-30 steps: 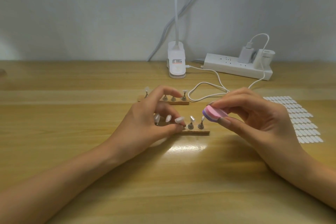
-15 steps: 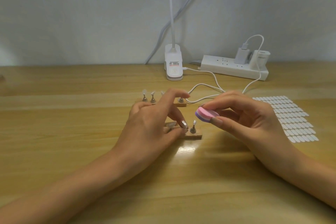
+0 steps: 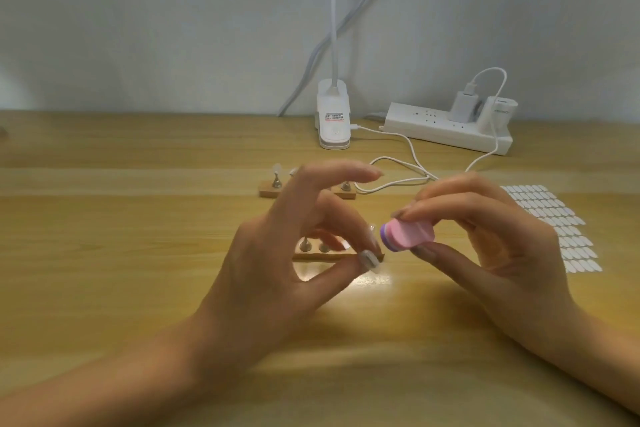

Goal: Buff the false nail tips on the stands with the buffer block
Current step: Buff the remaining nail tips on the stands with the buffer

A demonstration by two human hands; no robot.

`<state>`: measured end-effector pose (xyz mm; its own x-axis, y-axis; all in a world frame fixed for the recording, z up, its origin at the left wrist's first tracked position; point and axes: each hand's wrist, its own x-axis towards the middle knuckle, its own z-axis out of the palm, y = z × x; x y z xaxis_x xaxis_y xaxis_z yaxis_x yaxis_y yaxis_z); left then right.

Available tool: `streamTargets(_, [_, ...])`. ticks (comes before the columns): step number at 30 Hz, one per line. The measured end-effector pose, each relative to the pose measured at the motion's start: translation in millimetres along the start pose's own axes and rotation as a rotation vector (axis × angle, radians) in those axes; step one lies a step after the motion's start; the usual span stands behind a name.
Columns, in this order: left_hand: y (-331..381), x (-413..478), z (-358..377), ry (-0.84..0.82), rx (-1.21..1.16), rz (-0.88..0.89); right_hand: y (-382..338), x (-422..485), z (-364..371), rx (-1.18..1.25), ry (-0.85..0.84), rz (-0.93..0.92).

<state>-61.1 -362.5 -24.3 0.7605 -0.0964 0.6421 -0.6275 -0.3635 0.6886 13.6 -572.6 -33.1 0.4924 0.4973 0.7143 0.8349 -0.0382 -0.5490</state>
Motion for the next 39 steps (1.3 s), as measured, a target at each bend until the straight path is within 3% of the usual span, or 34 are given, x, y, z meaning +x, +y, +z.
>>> streamTargets(5, [-0.4, -3.8, -4.0, 0.025, -0.207, -0.189, -5.6, -1.2, -0.9, -0.111, -0.045, -0.12])
streamTargets(9, [0.2, -4.5, -3.9, 0.003, -0.195, -0.237, -6.1, -0.6, -0.5, -0.144, -0.072, -0.116])
streamTargets(13, [-1.0, -3.3, -4.2, 0.018, -0.137, -0.243, -8.6, 1.7, 1.1, -0.136, -0.091, -0.098])
streamTargets(18, [-0.8, -4.3, -0.9, 0.019, -0.26, -0.28, -8.0, 4.0, 4.0, -0.147, -0.105, -0.083])
streamTargets(28, [-1.7, -6.1, 2.2, 0.008, -0.284, -0.281, -12.8, 1.8, 7.8, -0.103, -0.054, -0.038])
streamTargets(39, [-0.8, -6.4, 4.1, -0.004, -0.209, -0.22, -11.0, 2.1, 9.4, -0.086, -0.067, -0.034])
